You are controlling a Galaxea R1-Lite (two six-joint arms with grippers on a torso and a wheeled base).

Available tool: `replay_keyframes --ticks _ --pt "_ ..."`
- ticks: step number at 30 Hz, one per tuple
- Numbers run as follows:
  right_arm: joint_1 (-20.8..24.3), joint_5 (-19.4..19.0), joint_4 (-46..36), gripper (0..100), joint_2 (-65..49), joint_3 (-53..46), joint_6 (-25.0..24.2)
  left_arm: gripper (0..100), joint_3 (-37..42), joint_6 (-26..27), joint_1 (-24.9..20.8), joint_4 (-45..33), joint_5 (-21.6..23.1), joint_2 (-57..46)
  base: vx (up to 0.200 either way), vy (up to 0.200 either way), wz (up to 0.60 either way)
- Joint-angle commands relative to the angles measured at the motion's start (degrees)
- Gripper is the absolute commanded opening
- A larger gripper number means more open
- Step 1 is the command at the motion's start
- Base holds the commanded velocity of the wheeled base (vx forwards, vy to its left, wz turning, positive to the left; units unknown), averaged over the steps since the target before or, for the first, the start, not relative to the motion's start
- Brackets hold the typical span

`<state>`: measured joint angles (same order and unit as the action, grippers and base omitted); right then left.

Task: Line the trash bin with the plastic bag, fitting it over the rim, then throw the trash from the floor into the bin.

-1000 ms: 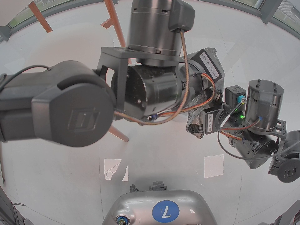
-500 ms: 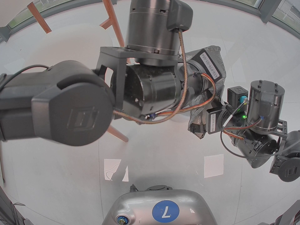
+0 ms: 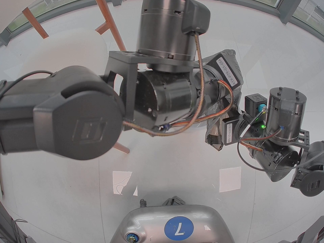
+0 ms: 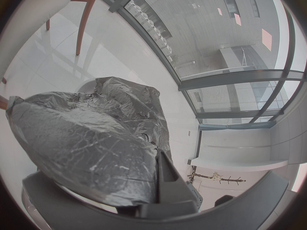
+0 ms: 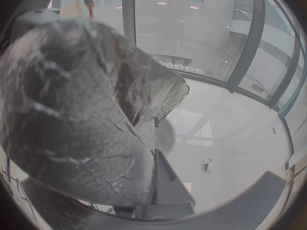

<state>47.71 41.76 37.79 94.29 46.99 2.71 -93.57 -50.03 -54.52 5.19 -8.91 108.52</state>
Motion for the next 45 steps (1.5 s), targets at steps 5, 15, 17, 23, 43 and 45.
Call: replay_keyframes --ticks 5,15,17,23,43,45 --pt "0.01 -0.02 0.0 0 0.19 -0.24 -0.07 0 0.06 -0.24 -0.06 -0.36 -0.76 -0.42 0.0 0.0 0.0" --pt "0.01 -0.02 0.09 0 0.19 -0.59 -0.07 0 0.94 -0.33 -0.77 -0.01 -1.02 -0.42 0.12 0.0 0.0" --pt "0.01 -0.02 0.09 0 0.19 -0.59 -0.07 0 1.11 -0.33 -0.85 -0.01 -1.02 -0.42 0.2 0.0 0.0" --pt "0.01 -0.02 0.09 0 0.1 -0.76 -0.16 0 1.2 0.11 -1.03 -0.01 -1.28 -0.42 0.2 0.0 0.0" --pt "0.1 0.07 0.0 0 -0.08 -2.08 -1.3 0 1.64 -0.59 -4.72 -0.01 -4.01 -0.15 0.07 -0.01 0.0" --pt "0.1 0.07 0.0 0 -0.08 -2.08 -1.3 0 1.64 -0.51 -4.72 -0.01 -4.01 -0.15 0.0 -0.2 0.0"
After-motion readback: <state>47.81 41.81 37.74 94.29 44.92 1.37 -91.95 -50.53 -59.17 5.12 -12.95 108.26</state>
